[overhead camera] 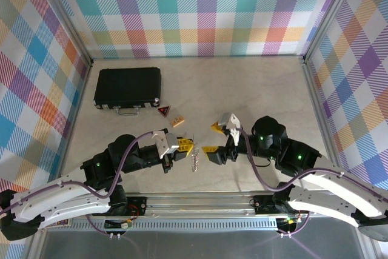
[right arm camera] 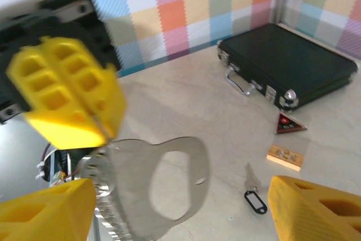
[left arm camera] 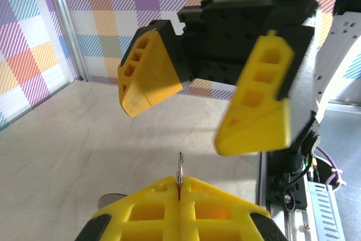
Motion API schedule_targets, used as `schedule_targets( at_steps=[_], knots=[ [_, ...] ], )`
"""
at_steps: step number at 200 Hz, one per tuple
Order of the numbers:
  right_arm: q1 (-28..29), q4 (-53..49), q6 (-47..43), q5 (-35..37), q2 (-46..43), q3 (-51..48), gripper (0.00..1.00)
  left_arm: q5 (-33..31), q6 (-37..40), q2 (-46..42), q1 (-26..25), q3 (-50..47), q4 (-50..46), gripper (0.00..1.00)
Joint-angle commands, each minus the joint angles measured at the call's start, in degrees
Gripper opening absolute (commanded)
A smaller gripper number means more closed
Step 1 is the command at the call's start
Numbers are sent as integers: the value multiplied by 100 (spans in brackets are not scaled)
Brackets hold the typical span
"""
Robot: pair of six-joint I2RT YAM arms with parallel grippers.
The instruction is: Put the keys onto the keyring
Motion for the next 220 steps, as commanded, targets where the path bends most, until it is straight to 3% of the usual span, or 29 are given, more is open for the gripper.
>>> schedule_targets(
  at_steps=[1,70,135,220],
  knots=[
    [-443,206,465,-370,88,81,83,-295,-156,-199,45,61,-243,0],
    [-1548,-66,1030,-629,834,176,93,-518,-414,-587,52,-166,-511,0],
    [-1946,-412,1220,-422,1560,188,99,-495,-539,-652,55,-303,-455,0],
    [-2033,-280,1156,-187,2724,287,99,-497,-654,-910,52,-432,-522,0]
  ],
)
